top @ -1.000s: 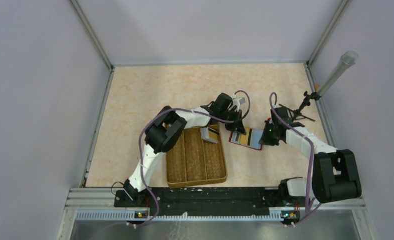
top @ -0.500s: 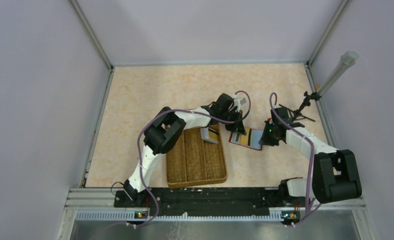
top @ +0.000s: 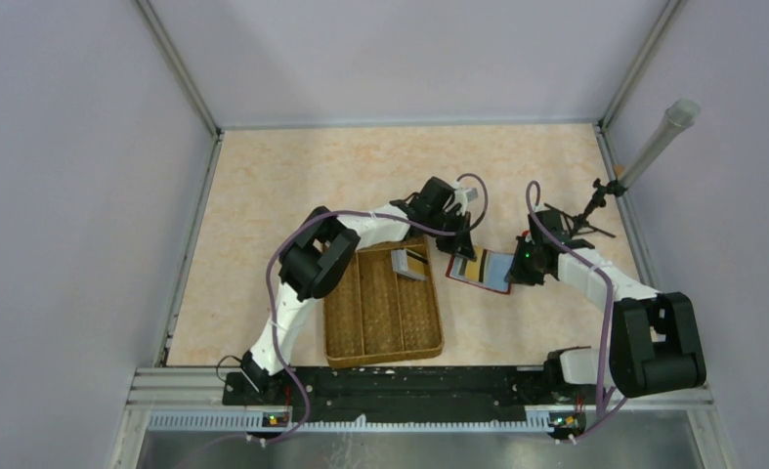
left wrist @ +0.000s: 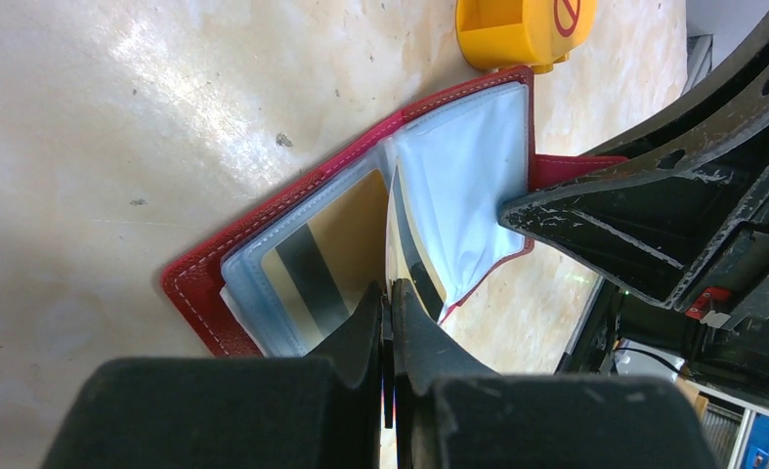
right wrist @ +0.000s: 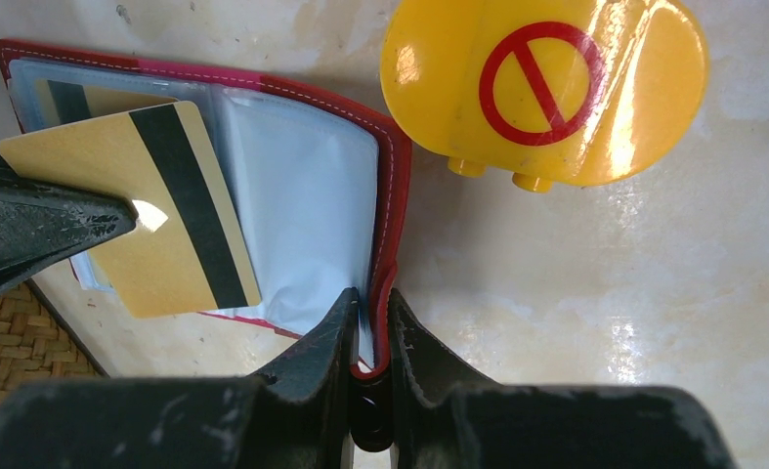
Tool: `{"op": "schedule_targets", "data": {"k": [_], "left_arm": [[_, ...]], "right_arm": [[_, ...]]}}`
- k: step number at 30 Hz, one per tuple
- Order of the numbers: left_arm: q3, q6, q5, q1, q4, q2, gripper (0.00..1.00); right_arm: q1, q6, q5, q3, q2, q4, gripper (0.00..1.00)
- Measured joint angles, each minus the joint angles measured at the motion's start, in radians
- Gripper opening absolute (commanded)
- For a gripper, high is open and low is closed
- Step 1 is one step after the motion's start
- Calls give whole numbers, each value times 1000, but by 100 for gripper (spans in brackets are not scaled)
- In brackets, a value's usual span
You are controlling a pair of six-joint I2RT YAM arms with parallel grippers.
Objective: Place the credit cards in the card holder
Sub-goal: Insert the credit card into the card holder.
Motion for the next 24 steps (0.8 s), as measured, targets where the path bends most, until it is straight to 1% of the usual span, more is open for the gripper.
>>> {"op": "schedule_targets", "data": {"k": [8, 24], "left_arm": [[2, -3, 29, 3, 16, 1, 0], [-55, -113, 72, 9, 107, 10, 0]], "right_arm": [[0, 0, -1, 0, 0, 0, 0], [0, 0, -2, 0, 0, 0, 0]]}}
